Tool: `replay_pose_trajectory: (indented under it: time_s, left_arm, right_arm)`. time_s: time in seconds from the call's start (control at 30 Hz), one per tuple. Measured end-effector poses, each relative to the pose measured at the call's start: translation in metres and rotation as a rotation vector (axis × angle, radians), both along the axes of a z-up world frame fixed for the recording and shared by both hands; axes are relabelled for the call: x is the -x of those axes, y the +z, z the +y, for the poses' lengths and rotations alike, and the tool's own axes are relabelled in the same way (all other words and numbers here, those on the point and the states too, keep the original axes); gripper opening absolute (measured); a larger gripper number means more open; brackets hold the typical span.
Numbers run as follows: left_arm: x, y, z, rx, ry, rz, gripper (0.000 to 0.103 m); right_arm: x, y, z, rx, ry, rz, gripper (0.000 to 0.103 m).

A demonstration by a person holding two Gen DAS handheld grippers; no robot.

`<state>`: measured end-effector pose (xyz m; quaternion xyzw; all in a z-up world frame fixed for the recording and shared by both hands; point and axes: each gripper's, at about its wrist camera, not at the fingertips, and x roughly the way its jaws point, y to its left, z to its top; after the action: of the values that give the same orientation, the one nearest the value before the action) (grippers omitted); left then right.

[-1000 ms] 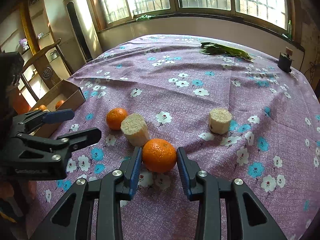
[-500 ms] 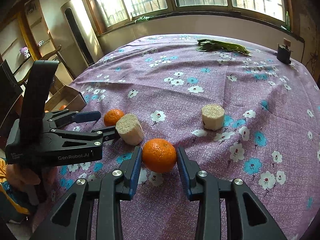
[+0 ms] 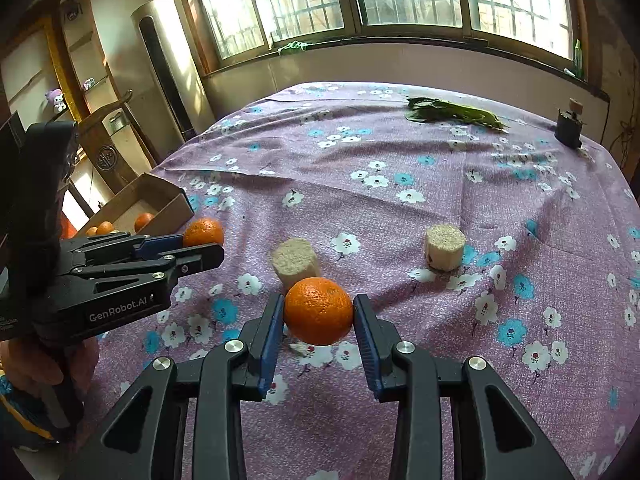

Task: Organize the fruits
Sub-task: 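Grasp a mandarin orange with the right tool while the left tool grasps another orange, then carry both oranges into the box and open both tools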

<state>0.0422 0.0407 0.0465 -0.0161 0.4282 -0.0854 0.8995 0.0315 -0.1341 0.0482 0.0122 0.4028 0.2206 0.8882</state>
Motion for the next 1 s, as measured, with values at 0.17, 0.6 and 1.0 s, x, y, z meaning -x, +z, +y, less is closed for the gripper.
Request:
replay_pose_trajectory:
  time_s: [0.17,0.6,1.0]
  left_arm:
    - [0.021,0.014,0.016,-0.010,0.046,-0.043,0.031]
    - [0.061,0.026,0.065,-0.055,0.133,-0.092,0.031]
    - [0.083,0.034,0.113,-0.071,0.221,-0.111,0.031]
  right_arm:
    - [0.015,0.008,0.014,-0.011,0.012,-0.017,0.038]
    - [0.037,0.015,0.061,-0.011,0.072,-0.026,0.038]
    - [0.045,0.022,0.114,0.001,0.164,-0.042,0.039]
